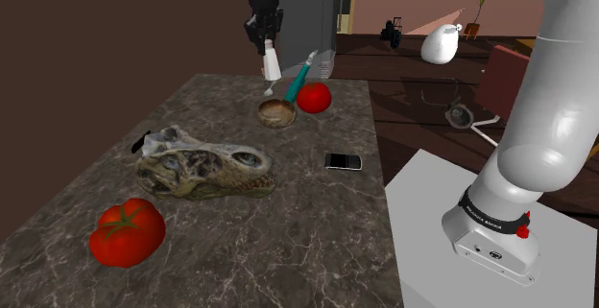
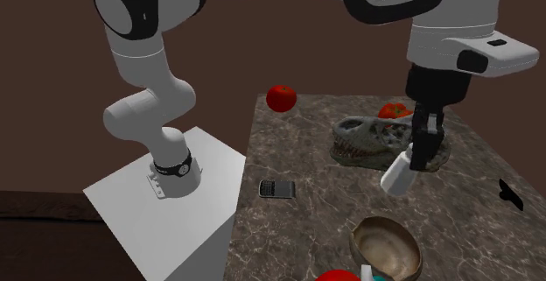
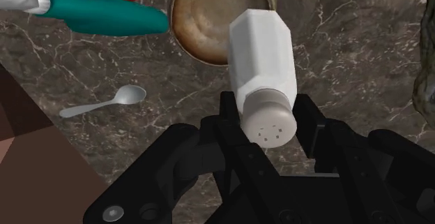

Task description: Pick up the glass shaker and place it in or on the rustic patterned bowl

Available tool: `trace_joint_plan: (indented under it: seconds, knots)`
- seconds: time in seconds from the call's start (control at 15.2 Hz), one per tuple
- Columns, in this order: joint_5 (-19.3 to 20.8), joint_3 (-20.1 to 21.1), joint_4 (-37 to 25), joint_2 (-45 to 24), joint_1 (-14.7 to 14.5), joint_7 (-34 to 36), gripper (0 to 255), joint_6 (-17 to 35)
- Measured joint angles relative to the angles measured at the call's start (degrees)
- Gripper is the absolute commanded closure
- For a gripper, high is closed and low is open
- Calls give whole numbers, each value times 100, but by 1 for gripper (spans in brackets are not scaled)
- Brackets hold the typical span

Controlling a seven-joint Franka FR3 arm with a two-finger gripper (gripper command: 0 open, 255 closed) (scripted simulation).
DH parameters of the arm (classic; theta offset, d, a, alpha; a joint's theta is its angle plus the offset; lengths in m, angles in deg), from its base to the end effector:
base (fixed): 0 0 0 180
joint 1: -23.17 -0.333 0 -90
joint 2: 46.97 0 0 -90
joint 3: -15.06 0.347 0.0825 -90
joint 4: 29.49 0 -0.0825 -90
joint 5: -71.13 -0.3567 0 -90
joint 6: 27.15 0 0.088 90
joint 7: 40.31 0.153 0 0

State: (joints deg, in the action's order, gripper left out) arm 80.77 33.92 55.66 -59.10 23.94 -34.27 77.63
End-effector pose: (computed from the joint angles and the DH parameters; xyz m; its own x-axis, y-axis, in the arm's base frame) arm 0.6044 0.1547 0.5581 0.9612 0.2315 0.1501 0.2210 -0.9717 0.0836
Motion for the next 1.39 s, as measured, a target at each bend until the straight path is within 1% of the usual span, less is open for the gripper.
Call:
trace_joint_plan:
  seconds: [0.13,0.2,0.26,1.39]
  knots:
    - [139,-51,-717,-537,-30,-82,255,-192]
    - [175,-63,-868,-673,-46,-89,255,-215]
    - [190,-69,-891,-726,-52,-86,255,-189]
    - [258,-110,333,-754,28,60,255,1052]
